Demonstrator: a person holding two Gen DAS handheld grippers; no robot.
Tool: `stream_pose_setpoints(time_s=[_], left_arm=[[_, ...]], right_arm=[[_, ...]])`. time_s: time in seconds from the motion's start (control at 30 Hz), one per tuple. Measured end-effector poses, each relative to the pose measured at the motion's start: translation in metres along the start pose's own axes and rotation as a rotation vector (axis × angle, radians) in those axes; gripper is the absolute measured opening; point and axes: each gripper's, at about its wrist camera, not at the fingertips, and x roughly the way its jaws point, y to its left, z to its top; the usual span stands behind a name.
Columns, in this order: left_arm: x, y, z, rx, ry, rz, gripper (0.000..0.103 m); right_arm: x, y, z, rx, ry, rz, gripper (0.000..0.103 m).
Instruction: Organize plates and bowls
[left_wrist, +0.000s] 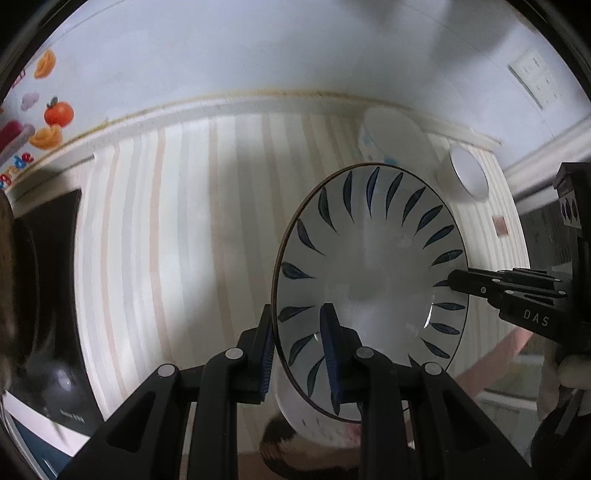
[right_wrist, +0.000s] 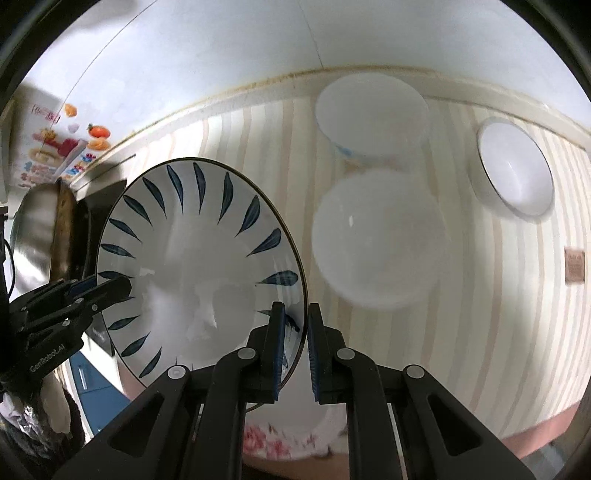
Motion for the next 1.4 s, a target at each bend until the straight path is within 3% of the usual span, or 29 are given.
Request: stream_pose_setpoints(time_s=[0.23,0.47,0.93,1.4], left_arm=[[0.034,-0.015,-0.049,-0.004,0.108,-0.009,0.021],[0.064,-0.026,-0.066,0.016,0.164,0.03,0.021],[0.083,-0.034,-0.073,-0.004,0.165,0.094,0.023],[0.084,-0.016,-0.073,-0.099,0.175,0.071,0.023]], right_arm=[[0.022,-0.015,-0.054,0.03,0.062,0.012,0.013],[0.058,-0.03,-0.083,0.078,0.115,0.011,0.013],[0.074,-0.026,-0.083,0.058,0.109,0.013,0.013],[0.07,-0.038,-0.076,0.066,0.117,0.071,0.019]])
